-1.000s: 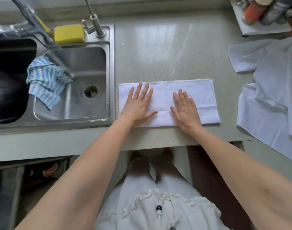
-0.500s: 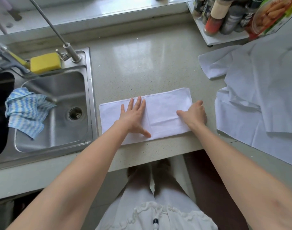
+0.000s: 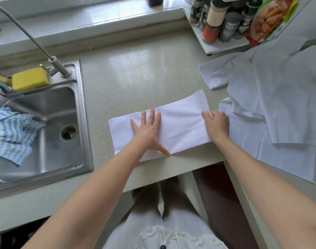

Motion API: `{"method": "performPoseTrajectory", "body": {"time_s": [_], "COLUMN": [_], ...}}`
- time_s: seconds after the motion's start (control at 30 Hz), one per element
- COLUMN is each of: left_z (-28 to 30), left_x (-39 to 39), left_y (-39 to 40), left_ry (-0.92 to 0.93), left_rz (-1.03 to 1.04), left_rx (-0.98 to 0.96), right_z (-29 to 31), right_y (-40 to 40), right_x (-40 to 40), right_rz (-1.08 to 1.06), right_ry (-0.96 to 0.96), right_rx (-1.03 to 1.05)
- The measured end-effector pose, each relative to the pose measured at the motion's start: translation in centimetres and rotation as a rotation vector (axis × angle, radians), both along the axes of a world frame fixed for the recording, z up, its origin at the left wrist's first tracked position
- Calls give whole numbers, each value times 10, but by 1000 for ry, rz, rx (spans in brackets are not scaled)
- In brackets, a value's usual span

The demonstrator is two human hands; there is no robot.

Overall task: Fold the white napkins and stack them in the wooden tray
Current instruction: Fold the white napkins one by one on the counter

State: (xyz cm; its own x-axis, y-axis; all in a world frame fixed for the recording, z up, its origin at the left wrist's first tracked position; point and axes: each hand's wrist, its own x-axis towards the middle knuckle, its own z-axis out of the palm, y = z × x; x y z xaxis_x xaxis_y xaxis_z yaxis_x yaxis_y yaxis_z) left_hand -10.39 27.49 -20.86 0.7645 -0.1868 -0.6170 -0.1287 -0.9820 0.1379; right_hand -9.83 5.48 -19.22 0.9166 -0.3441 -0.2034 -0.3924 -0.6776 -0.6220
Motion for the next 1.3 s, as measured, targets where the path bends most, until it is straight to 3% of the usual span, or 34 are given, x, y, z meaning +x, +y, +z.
{"method": "performPoseTrajectory", "body": {"time_s": [0.2,0.37,0.47,0.67,0.87,1.13,1.3], "left_z": [1,2,2,-6,-10,-9,-8], "left_x": [-2,-10,-24,-45,-46,-44,-44], "left_y": [-4,33,70,122,127,145,176], "left_ry": [27,-114,-233,-109,-176,-174,-189], "left_rz": [18,-6,-14,16,-25,-54,-86], "left_rx": [-16,-220,-144,-29,-18,-97,-86], "right_z": [22,33,40,46,35,-9,-11], "right_y": [14,28,44,109,181,215,221], "right_x": [1,0,-2,-7,-17,-27,-32], "right_rz": [47,102,114,246,300,623,695], "right_ry": [-134,-143,-173,-105,-111,215,165], "right_rx": [69,38,17,25,50,-305,-397]}}
